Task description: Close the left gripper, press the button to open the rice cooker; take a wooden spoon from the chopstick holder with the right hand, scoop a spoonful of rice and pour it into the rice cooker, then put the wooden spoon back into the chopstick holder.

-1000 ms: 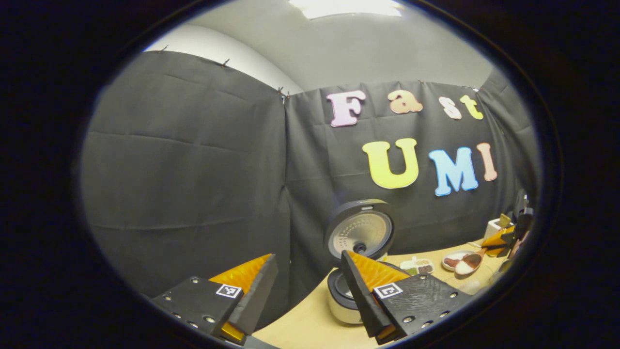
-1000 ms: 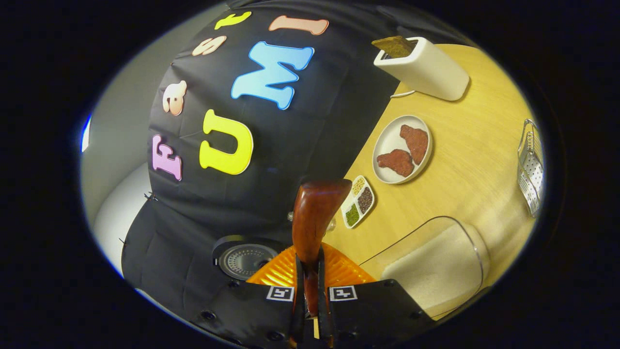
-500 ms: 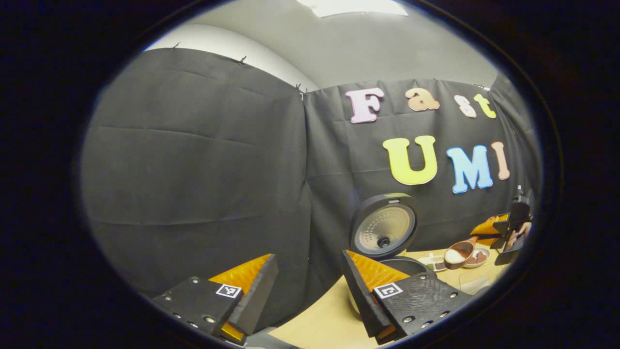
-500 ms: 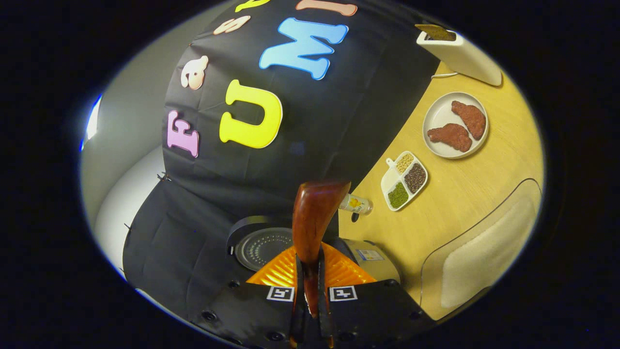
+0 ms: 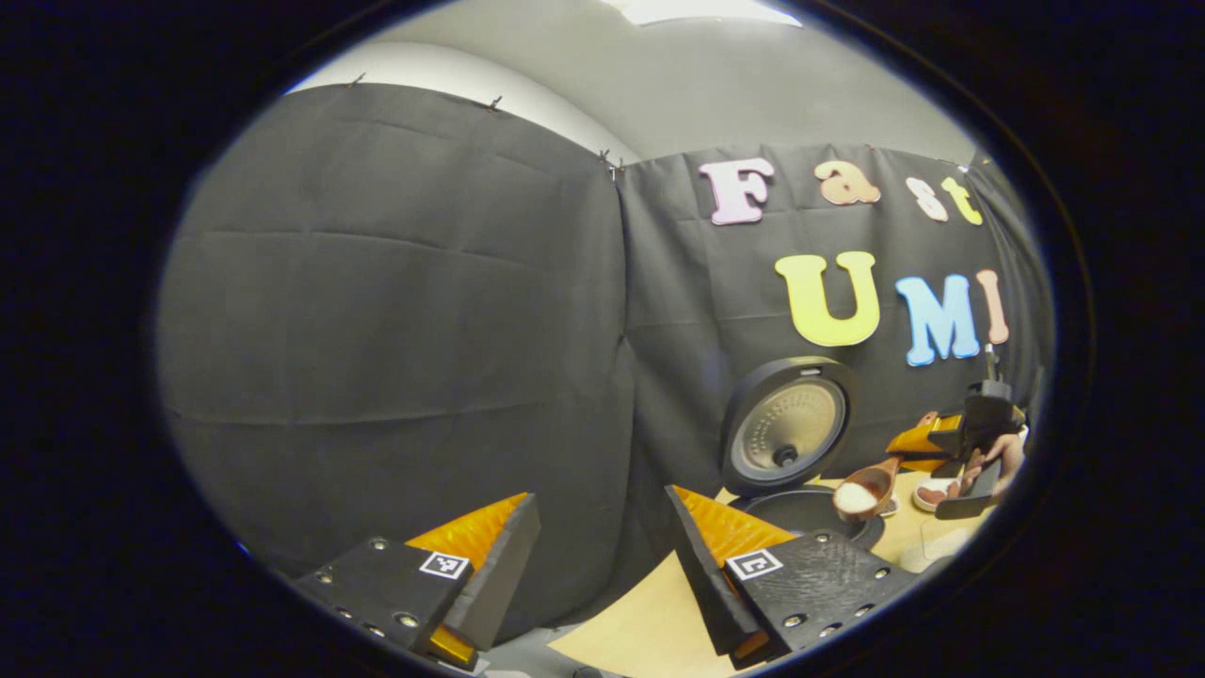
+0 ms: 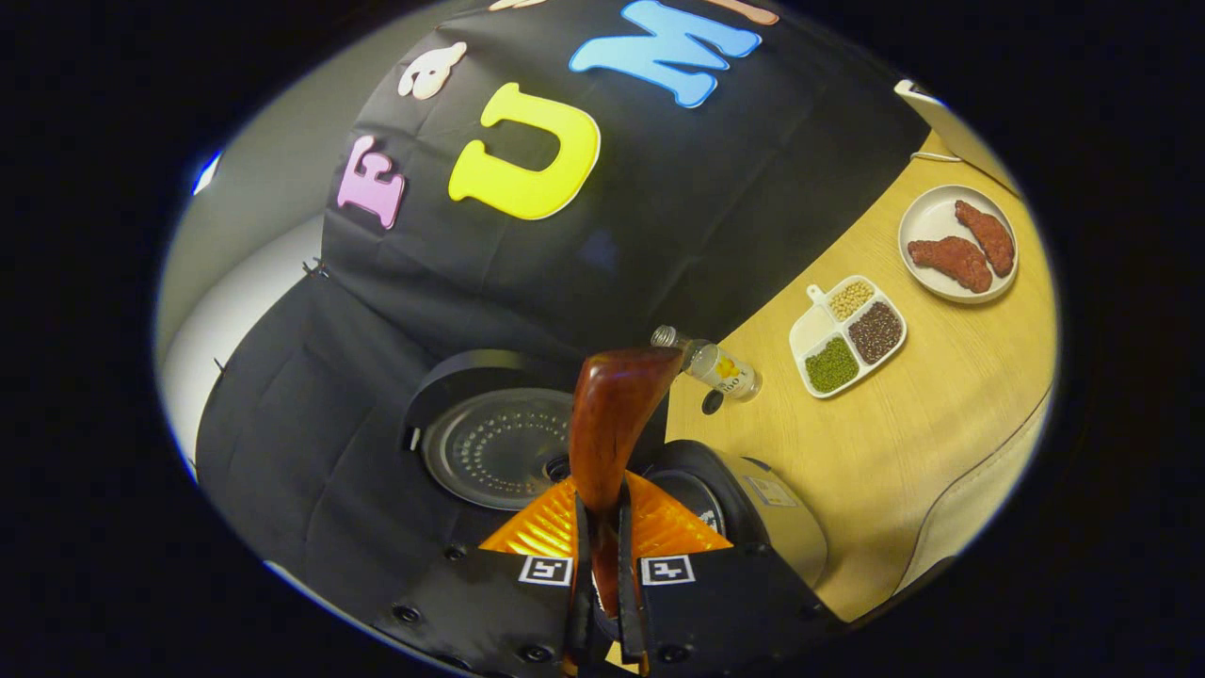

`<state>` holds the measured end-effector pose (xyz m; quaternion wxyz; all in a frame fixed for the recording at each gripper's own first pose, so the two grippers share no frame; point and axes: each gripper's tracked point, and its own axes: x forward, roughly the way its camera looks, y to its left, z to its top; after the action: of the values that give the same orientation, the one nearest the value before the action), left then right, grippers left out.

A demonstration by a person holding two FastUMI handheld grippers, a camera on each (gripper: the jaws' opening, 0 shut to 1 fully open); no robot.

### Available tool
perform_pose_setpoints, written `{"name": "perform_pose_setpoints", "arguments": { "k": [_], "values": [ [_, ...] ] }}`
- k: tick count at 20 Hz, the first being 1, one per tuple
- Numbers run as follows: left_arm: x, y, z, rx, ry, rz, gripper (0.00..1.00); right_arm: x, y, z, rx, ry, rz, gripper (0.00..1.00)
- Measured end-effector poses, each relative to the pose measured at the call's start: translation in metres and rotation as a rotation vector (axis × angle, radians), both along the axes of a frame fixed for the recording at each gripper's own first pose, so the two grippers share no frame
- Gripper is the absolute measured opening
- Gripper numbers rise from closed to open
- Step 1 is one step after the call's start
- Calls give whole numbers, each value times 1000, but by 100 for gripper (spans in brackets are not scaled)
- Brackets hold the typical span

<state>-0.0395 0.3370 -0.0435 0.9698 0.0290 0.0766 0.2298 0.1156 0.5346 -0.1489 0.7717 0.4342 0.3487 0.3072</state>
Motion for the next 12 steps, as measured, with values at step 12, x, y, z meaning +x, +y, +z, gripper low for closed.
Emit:
{"name": "perform_pose_setpoints", "arguments": {
  "k": [12],
  "values": [
    [-7,27,-20,-17,34,63,81,-12,77,-34,-324,-244,171,12]
  ]
}}
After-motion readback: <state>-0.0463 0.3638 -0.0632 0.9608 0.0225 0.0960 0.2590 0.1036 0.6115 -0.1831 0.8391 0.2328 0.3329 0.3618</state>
